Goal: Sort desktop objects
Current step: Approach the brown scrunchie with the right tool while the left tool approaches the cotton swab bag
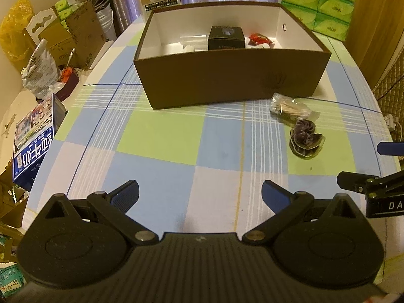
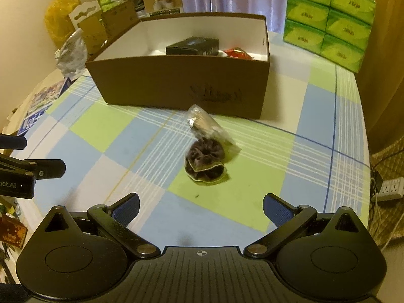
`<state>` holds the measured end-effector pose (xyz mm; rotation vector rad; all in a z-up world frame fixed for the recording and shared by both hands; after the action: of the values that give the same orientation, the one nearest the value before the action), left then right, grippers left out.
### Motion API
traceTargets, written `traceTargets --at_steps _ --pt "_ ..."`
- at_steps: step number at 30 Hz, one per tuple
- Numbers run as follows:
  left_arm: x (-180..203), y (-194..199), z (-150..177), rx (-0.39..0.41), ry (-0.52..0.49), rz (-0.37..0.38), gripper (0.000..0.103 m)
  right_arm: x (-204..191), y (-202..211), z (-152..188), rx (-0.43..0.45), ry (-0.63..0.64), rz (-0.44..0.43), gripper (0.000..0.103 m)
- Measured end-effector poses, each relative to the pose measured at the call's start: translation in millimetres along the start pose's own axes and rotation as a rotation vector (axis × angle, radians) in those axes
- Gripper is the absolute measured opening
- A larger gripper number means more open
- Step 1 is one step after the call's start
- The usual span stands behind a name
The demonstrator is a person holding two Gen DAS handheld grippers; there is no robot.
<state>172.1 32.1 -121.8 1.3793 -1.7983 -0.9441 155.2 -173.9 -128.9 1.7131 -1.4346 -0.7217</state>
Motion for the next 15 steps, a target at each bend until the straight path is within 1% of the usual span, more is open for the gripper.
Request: traceTargets --at_steps 8,15 --pt "-11 -24 -9 -0.021 -0.011 -0.002 0.102 -1 -19 -3 -0.019 -0.031 0.009 0.101" --pt "-17 -44 -17 -0.045 -0.024 0.021 0.102 1 -36 -11 -0.012 -0.064 0.012 0.101"
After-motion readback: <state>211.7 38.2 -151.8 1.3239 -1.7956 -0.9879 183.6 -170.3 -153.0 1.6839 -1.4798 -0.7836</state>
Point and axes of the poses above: each gripper's, at about its wrist camera, not at the fingertips, and y roughly against the way its jaws point, x to its right, z to its underside, the point moved 6 cm from there along -y, roughly the way its jaws point, and after that the axes turned 11 degrees about z, right-handed, at the moved point
